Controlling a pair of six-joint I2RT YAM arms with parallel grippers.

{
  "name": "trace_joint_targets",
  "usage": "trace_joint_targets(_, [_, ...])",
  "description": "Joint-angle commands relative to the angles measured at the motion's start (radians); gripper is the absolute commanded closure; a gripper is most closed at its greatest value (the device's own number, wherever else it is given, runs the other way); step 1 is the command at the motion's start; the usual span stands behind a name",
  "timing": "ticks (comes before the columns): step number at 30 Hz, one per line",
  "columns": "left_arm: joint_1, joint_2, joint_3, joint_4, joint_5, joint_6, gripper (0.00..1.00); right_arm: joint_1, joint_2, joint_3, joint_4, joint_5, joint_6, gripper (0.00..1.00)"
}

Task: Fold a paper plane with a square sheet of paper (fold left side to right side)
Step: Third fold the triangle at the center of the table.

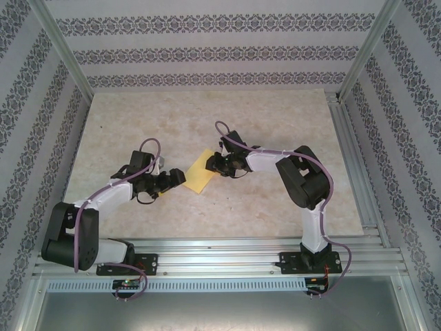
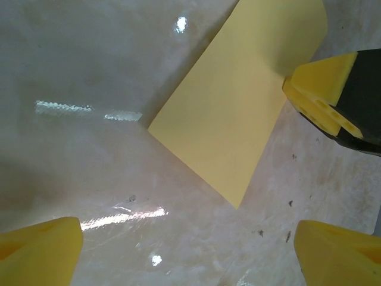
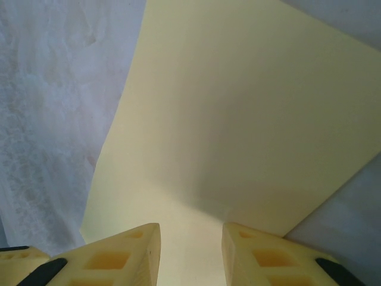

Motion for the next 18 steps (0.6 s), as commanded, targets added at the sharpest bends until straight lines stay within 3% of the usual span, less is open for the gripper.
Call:
trace_joint_targets(1, [0.012, 0.041, -0.001, 0.096, 0.042, -0.023, 0.09, -0.01, 0.015, -0.013, 0.001, 0.009, -0.024, 0.67])
trace_joint_targets(7, [0.006, 0.154, -0.015, 0.262, 0.14, -0.108, 0.1, -0.019, -0.003, -0.06, 0.027, -0.005, -0.024, 0.67])
trace_joint_targets(12, [-0.008, 0.212, -0.028, 0.353, 0.155, -0.162, 0.11, -0.02, -0.007, -0.072, 0.04, -0.012, -0.024, 0.67])
trace_joint_targets(18, [-0.033, 0.28, -0.02, 0.449, 0.174, -0.217, 0.2, -0.019, -0.006, -0.066, 0.05, -0.025, -0.022, 0.67])
